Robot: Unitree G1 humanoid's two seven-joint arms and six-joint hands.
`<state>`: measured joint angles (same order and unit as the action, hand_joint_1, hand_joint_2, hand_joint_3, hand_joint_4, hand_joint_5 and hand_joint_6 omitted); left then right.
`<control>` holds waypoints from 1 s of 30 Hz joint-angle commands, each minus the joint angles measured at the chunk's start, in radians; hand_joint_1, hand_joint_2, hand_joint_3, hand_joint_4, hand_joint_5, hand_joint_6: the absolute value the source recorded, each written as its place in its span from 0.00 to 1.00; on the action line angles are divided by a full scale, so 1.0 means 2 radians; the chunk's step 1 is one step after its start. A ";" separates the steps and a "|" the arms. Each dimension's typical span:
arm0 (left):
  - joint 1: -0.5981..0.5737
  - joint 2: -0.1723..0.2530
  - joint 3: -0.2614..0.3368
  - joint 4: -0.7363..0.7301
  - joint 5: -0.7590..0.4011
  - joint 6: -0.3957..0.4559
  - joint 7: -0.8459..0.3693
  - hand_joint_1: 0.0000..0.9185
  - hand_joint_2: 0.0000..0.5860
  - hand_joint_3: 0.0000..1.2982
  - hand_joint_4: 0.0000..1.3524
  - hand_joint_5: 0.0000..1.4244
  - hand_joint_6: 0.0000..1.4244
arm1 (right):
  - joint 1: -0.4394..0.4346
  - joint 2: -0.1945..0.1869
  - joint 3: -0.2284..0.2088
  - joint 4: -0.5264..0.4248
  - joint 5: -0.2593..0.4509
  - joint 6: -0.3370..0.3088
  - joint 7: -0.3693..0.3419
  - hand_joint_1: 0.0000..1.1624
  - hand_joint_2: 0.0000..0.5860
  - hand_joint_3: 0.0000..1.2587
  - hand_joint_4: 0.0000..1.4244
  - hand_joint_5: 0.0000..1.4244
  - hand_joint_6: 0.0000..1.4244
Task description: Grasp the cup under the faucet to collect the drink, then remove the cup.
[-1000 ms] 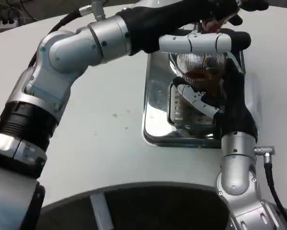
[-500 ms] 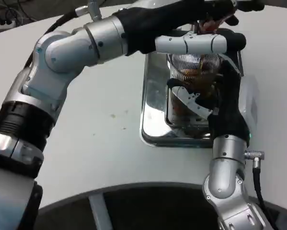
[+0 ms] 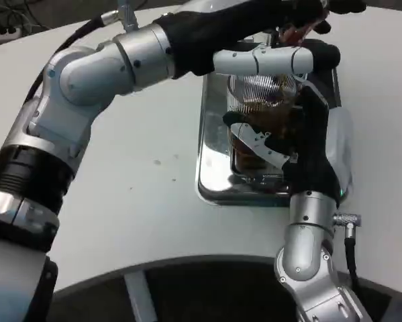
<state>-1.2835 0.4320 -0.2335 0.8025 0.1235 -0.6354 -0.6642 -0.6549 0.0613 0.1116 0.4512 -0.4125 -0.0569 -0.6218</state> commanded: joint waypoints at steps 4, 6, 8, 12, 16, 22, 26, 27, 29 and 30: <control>0.028 0.004 0.019 -0.009 0.001 -0.010 0.009 0.00 0.25 0.09 0.08 0.14 0.11 | 0.017 0.005 0.001 -0.004 -0.005 -0.003 -0.012 0.73 0.44 0.41 0.42 0.46 0.35; 0.031 0.003 0.026 -0.015 -0.003 -0.013 0.011 0.00 0.25 0.09 0.08 0.15 0.11 | 0.019 0.006 0.000 -0.008 -0.008 -0.002 -0.014 0.73 0.44 0.41 0.42 0.46 0.35; 0.033 0.002 0.032 -0.021 -0.007 -0.016 0.013 0.00 0.25 0.10 0.09 0.15 0.11 | 0.020 0.006 -0.001 -0.011 -0.010 -0.001 -0.016 0.74 0.43 0.41 0.42 0.46 0.36; 0.037 -0.002 0.044 -0.029 -0.013 -0.023 0.019 0.00 0.25 0.10 0.10 0.16 0.12 | 0.023 0.007 -0.001 -0.016 -0.013 -0.001 -0.019 0.74 0.43 0.41 0.42 0.47 0.37; 0.037 -0.003 0.054 -0.034 -0.021 -0.027 0.023 0.00 0.25 0.10 0.10 0.16 0.12 | 0.026 0.009 -0.002 -0.021 -0.015 0.000 -0.020 0.75 0.43 0.41 0.42 0.48 0.37; 0.035 -0.004 0.067 -0.045 -0.027 -0.027 0.024 0.00 0.24 0.11 0.11 0.17 0.13 | 0.029 0.011 -0.001 -0.030 -0.018 0.003 -0.019 0.75 0.42 0.41 0.42 0.48 0.39; 0.034 -0.003 0.076 -0.055 -0.035 -0.025 0.021 0.00 0.24 0.11 0.11 0.17 0.13 | 0.029 0.012 -0.001 -0.032 -0.020 0.004 -0.020 0.75 0.42 0.41 0.42 0.49 0.39; 0.034 -0.003 0.078 -0.058 -0.036 -0.025 0.020 0.00 0.24 0.11 0.11 0.17 0.13 | 0.029 0.012 -0.001 -0.032 -0.020 0.004 -0.020 0.75 0.42 0.41 0.42 0.49 0.39; 0.034 -0.003 0.083 -0.063 -0.041 -0.025 0.020 0.00 0.24 0.11 0.11 0.17 0.13 | 0.029 0.012 -0.001 -0.033 -0.020 0.004 -0.021 0.75 0.42 0.42 0.42 0.49 0.39; 0.035 -0.003 0.084 -0.065 -0.043 -0.025 0.020 0.00 0.23 0.11 0.11 0.17 0.13 | 0.029 0.012 -0.001 -0.033 -0.021 0.004 -0.021 0.75 0.42 0.42 0.42 0.49 0.39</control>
<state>-1.2268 0.4173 -0.0852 0.7025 0.0610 -0.6761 -0.6317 -0.6356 0.0695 0.1074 0.3838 -0.4559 -0.0677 -0.6587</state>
